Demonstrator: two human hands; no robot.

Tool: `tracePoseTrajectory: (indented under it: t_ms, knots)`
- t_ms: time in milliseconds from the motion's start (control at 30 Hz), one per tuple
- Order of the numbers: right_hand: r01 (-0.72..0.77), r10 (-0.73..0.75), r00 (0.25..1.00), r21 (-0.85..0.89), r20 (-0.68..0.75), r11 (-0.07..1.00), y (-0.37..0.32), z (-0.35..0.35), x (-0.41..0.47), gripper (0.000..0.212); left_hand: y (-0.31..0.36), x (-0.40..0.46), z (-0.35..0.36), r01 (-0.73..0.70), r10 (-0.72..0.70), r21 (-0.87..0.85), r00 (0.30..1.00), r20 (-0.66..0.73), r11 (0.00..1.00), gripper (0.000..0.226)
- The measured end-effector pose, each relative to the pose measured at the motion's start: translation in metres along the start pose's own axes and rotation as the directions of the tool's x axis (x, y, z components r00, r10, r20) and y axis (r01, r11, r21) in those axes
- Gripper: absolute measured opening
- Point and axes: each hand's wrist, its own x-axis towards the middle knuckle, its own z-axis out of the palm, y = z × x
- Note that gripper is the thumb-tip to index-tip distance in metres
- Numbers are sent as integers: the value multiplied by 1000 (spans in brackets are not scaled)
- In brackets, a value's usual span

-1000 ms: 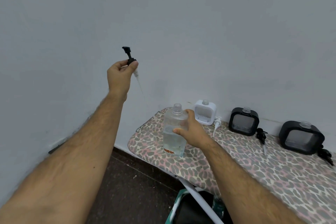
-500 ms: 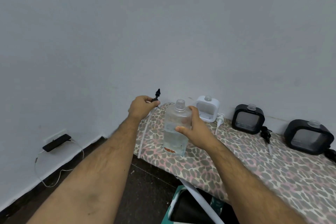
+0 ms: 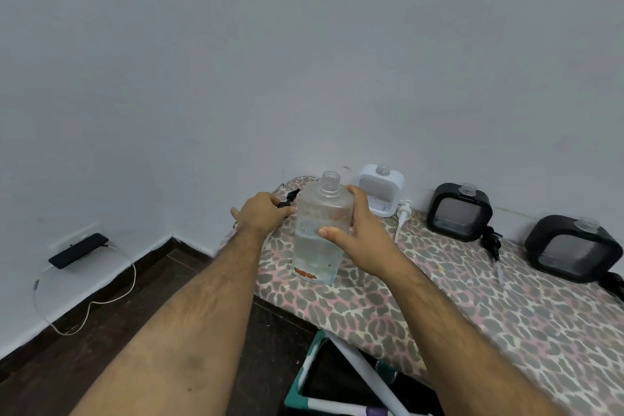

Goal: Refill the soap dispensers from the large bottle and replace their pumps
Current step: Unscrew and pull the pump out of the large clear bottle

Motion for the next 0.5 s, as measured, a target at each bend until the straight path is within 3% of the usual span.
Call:
tracePoseTrajectory:
  t_ms: [333,500]
  knots:
    - [-18,18,1000,-18,7,1000,2,0,2,80,-1,-1,9,60,-59,201,998,-8,978,36]
    - [-24,24,1000,-36,17,999,-1,-1,2,82,5,-15,2,-13,19,58,994,-108,998,35]
